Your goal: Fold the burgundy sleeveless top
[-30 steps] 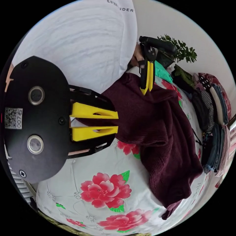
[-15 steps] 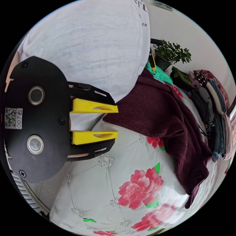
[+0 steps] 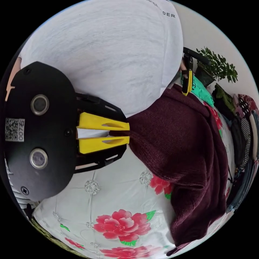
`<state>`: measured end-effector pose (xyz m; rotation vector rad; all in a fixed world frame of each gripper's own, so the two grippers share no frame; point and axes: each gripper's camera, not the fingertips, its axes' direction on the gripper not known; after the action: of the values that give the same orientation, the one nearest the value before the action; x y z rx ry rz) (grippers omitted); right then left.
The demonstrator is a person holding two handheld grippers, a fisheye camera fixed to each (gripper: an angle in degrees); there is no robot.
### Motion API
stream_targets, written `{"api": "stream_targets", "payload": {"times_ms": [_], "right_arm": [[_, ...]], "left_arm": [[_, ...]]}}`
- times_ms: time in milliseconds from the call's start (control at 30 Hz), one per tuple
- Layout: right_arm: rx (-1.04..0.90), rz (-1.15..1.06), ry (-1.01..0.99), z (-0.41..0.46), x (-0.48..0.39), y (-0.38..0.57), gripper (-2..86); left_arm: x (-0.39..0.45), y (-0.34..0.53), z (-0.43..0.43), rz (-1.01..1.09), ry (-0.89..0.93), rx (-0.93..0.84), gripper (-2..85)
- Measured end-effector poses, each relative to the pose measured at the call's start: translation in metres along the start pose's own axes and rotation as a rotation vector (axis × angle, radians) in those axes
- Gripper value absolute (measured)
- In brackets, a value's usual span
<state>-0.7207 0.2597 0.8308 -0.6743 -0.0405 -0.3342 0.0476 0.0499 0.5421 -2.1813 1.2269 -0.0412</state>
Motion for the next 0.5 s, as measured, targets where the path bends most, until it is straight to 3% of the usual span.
{"api": "stream_targets", "payload": {"times_ms": [100,167,300,367,500], "right_arm": [[-0.004,0.015,-0.105,-0.038,0.025,-0.008,0.5],[0.142,0.016,-0.145,-0.097,0.036,0.007,0.3],[0.598,0.072,-0.192,-0.294,0.05,0.101,0.0],[0.773,0.002,-0.155,-0.387,0.023,0.15,0.0],[0.962,-0.232,0.068,-0.552,-0.068,0.252,-0.1]], "left_arm": [[-0.03,0.001,-0.021,-0.078,0.258,0.026,3.4],[-0.063,0.019,-0.068,-0.145,0.554,0.257,2.7],[-0.097,0.053,-0.15,-0.15,0.801,0.497,1.9],[-0.096,0.08,-0.226,-0.006,0.899,0.693,1.5],[-0.081,0.107,-0.31,0.307,0.982,0.888,1.6]]}}
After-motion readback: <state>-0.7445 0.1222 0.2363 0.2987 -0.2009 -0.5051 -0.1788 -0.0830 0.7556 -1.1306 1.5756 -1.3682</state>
